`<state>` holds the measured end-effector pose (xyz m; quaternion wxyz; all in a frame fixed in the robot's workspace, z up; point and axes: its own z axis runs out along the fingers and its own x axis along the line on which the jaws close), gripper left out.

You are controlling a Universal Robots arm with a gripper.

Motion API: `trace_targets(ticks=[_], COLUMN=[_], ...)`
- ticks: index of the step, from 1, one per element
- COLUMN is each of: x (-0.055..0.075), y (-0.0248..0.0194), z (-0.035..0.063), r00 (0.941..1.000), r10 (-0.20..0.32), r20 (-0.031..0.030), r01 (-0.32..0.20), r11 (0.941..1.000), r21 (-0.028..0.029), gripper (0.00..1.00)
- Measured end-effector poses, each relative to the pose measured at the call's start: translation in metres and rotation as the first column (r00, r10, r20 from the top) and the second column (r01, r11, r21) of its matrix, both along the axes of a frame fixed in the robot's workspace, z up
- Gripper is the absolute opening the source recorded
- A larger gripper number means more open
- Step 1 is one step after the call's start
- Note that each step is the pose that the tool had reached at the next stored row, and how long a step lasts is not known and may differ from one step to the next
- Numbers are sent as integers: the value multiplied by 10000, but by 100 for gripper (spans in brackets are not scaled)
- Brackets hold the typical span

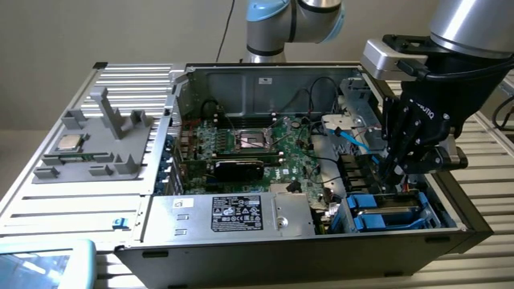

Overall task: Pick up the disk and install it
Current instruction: 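Insert the first disk wire, then insert the second disk wire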

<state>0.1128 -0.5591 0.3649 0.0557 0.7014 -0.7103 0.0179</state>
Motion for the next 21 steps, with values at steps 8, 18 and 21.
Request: trace_targets(ticks=[8,18,21], x=[-3,-7,-6], y=[11,10,10], z=[61,62,62], r00=[10000,10000,10000], r10=[-1,-2,-1], r20=[-2,3,4], r01=[1,2,1], r11=[9999,9999,9999], r21=[-147,-150,-150], gripper=[16,16,16])
